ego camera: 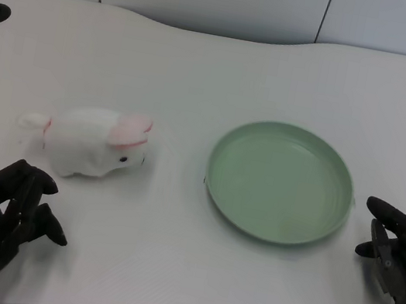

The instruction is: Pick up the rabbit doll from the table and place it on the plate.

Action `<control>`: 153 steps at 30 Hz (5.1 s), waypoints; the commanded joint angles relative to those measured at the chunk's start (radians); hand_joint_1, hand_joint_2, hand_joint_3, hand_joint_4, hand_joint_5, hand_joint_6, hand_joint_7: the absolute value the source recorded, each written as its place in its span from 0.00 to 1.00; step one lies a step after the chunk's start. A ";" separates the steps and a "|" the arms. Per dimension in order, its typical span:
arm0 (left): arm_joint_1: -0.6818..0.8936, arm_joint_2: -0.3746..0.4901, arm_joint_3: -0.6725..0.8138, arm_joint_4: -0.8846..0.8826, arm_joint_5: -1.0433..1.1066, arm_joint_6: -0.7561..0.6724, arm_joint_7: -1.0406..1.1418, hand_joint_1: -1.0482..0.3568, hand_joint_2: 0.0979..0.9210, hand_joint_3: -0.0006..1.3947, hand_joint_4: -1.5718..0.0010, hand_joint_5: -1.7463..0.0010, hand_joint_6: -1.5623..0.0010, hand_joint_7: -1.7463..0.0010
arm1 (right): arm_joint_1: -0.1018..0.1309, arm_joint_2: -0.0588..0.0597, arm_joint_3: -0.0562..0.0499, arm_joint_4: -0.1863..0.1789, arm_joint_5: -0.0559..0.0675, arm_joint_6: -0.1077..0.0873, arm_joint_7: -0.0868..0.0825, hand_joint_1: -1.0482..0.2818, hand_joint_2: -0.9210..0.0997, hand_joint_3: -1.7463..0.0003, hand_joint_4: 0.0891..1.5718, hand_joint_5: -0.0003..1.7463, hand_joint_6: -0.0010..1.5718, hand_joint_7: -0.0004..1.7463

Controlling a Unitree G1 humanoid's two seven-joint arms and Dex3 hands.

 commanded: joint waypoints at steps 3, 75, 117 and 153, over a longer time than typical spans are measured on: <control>0.003 0.009 0.008 0.005 -0.007 -0.009 0.000 0.28 1.00 0.39 0.57 0.00 0.73 0.06 | 0.008 -0.015 -0.002 -0.001 0.006 0.006 -0.001 0.54 0.00 0.82 0.43 0.74 0.63 0.01; -0.920 0.162 -0.963 1.025 1.284 -0.235 0.473 0.02 0.93 0.01 0.95 0.98 0.95 0.95 | 0.056 0.006 -0.007 -0.021 0.042 -0.037 0.037 0.52 0.00 0.83 0.44 0.67 0.63 0.01; -0.917 0.192 -0.792 1.019 1.079 -0.310 0.552 0.63 0.67 0.46 0.57 0.29 0.56 0.26 | 0.058 0.003 0.020 -0.036 0.013 -0.042 -0.022 0.52 0.00 0.83 0.46 0.60 0.64 0.01; -1.165 -0.159 -0.846 0.997 1.089 -0.355 0.506 0.64 0.44 0.63 0.45 0.00 0.57 0.00 | 0.054 0.040 0.002 -0.048 0.060 -0.028 0.076 0.52 0.00 0.85 0.45 0.63 0.65 0.02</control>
